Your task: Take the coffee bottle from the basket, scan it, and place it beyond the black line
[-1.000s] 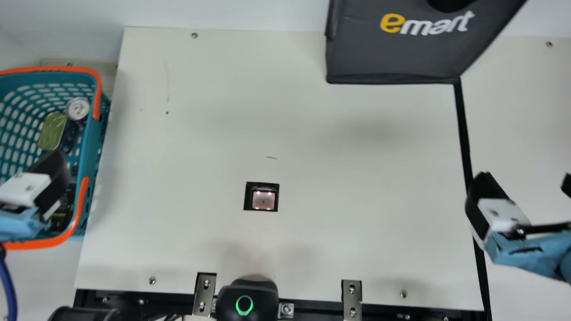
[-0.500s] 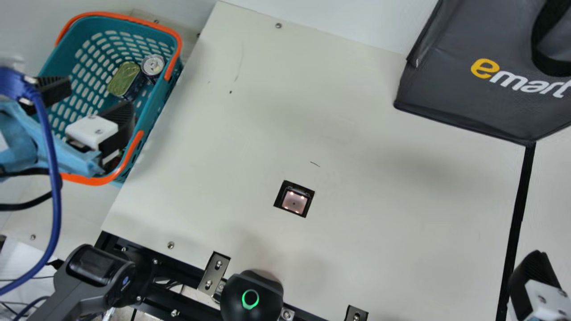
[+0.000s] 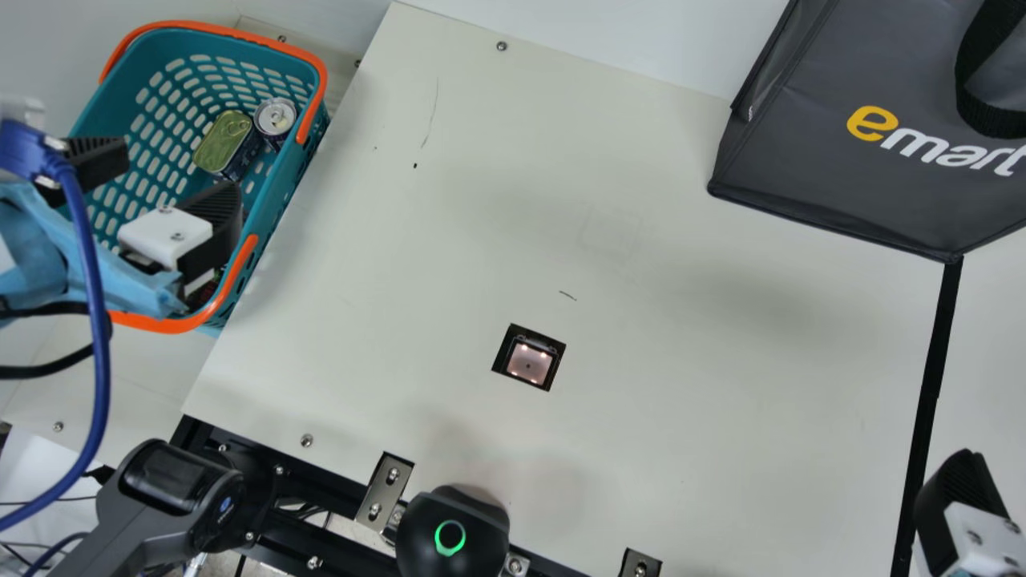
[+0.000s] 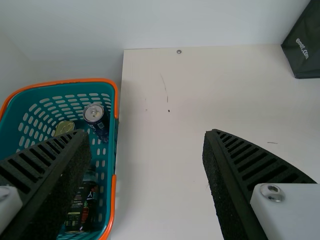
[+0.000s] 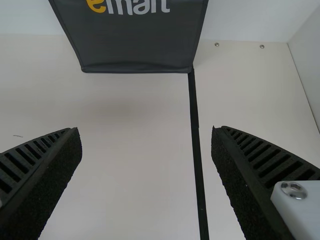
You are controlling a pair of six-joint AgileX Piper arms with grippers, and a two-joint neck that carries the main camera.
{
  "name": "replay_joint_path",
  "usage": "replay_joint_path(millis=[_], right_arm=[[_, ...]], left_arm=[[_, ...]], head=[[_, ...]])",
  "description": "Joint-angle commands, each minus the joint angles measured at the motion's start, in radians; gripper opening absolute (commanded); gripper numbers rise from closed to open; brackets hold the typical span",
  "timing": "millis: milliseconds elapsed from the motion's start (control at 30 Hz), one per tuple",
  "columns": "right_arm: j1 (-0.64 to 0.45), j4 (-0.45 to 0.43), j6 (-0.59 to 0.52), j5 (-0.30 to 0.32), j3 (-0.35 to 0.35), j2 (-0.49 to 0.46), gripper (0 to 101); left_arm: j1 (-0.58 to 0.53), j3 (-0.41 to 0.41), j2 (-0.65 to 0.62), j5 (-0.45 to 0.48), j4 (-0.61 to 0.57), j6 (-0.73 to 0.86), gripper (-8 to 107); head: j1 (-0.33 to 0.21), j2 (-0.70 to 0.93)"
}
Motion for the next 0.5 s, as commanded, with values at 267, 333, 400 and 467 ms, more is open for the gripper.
replay_joint_path(millis=[267,333,400,467], right_arm=[[0.000,0.000,0.000,0.000,0.000,0.000,91],[0.000,0.000,0.000,0.000,0.000,0.000,91],[0.000,0.000,0.000,0.000,0.000,0.000,91],[0.000,0.000,0.000,0.000,0.000,0.000,91]], left_arm=[[0.000,0.000,0.000,0.000,0.000,0.000,90],[0.000,0.000,0.000,0.000,0.000,0.000,90],[0.000,0.000,0.000,0.000,0.000,0.000,90],[0.000,0.000,0.000,0.000,0.000,0.000,90]], head=[[-0.027,0.002],[-0.027,0.002],[-0.027,0.002],[-0.027,0.002]])
